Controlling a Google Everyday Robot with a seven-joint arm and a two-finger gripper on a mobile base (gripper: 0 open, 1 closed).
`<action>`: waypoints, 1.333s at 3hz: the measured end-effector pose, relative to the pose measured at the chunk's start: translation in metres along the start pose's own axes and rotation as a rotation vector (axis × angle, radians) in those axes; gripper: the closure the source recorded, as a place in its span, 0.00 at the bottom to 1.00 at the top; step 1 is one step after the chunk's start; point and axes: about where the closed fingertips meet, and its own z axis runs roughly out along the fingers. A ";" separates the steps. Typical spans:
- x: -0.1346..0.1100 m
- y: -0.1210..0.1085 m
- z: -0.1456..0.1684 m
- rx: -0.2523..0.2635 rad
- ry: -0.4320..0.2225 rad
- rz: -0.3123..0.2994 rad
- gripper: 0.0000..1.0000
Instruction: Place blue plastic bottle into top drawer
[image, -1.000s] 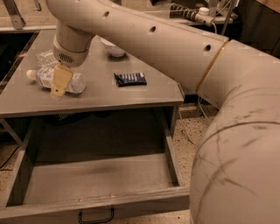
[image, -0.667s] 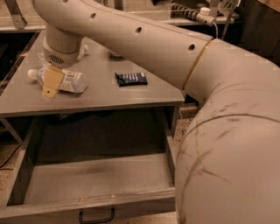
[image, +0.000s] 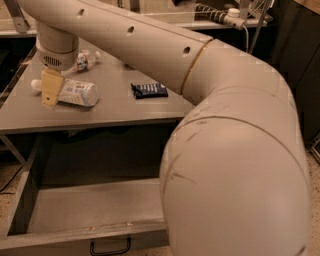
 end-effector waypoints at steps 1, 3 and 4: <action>0.005 -0.023 0.003 0.030 0.033 0.024 0.00; 0.023 -0.017 0.022 0.022 0.029 0.050 0.00; 0.030 -0.020 0.030 0.020 0.023 0.064 0.00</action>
Offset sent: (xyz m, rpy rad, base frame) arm 0.0189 -0.0052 0.0015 -0.0209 -0.0111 -0.0367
